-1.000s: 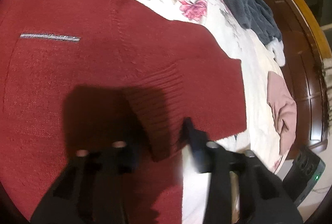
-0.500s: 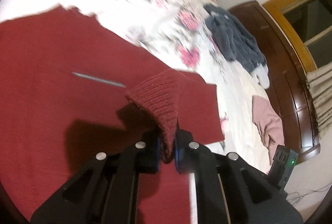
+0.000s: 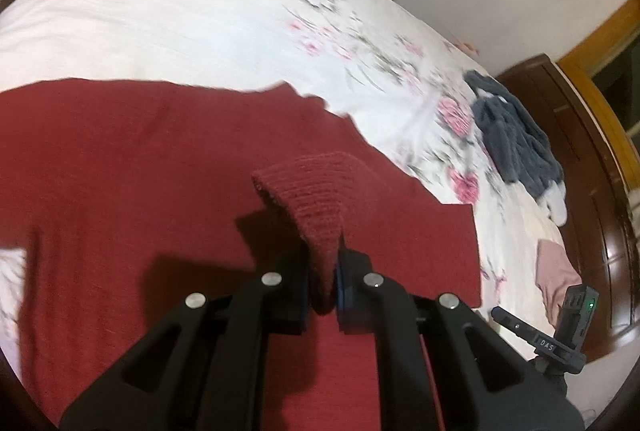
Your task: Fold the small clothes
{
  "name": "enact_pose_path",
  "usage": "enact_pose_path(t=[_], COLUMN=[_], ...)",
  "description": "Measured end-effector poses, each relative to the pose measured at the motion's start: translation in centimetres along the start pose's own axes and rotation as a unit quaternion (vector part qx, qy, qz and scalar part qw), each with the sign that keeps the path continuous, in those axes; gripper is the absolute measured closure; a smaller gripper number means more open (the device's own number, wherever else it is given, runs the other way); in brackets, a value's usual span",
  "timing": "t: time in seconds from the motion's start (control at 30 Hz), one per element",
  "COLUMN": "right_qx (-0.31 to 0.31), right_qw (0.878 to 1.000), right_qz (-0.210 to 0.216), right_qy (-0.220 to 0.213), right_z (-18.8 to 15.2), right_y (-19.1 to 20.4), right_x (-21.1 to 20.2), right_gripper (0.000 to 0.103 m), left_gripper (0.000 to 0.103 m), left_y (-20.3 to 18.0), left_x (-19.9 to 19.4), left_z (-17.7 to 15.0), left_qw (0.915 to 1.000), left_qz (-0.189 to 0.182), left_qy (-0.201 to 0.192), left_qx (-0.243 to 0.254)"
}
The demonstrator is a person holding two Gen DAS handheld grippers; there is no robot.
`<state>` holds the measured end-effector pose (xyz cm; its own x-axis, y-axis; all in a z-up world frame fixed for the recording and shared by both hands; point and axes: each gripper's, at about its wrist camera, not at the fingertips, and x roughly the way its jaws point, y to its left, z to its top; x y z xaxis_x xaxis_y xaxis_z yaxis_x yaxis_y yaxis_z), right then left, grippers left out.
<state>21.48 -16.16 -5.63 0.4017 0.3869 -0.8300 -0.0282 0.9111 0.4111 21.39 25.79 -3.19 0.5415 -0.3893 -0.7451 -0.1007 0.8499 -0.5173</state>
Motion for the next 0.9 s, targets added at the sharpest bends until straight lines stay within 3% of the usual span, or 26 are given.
enact_pose_path(t=[0.27,0.33,0.53,0.7,0.83,0.9], right_qx=[0.019,0.019,0.016,0.014,-0.027,-0.047], right_qw=[0.999,0.999,0.998,0.998,0.998,0.998], right_qz=[0.008,0.007,-0.020,-0.023,-0.045,-0.031], right_qy=[0.034,0.038,0.054,0.059,0.020,0.003], right_z=[1.4,1.3,0.6,0.8,1.3,1.5], right_y=[0.9,1.1,0.5,0.8,3.2,5.2], right_x=[4.5,5.0,6.2,5.4,2.3,1.0], right_gripper=[0.056,0.081,0.081,0.074,0.072,0.072], left_gripper=[0.096,0.096,0.091,0.086,0.086,0.086], left_y=[4.7,5.4,7.5,8.1,7.1,5.3], left_x=[0.3,1.1,2.8,1.3,-1.5,-2.3], left_z=[0.4,0.2,-0.6,-0.2,0.6,0.6], left_qw=[0.9991,0.9988,0.9972,0.9972,0.9982,0.9988], left_qz=[0.030,0.037,0.051,0.060,0.057,0.047], left_qy=[0.001,0.013,0.040,0.031,0.003,-0.009], left_qx=[-0.030,-0.031,-0.036,-0.032,-0.016,0.003])
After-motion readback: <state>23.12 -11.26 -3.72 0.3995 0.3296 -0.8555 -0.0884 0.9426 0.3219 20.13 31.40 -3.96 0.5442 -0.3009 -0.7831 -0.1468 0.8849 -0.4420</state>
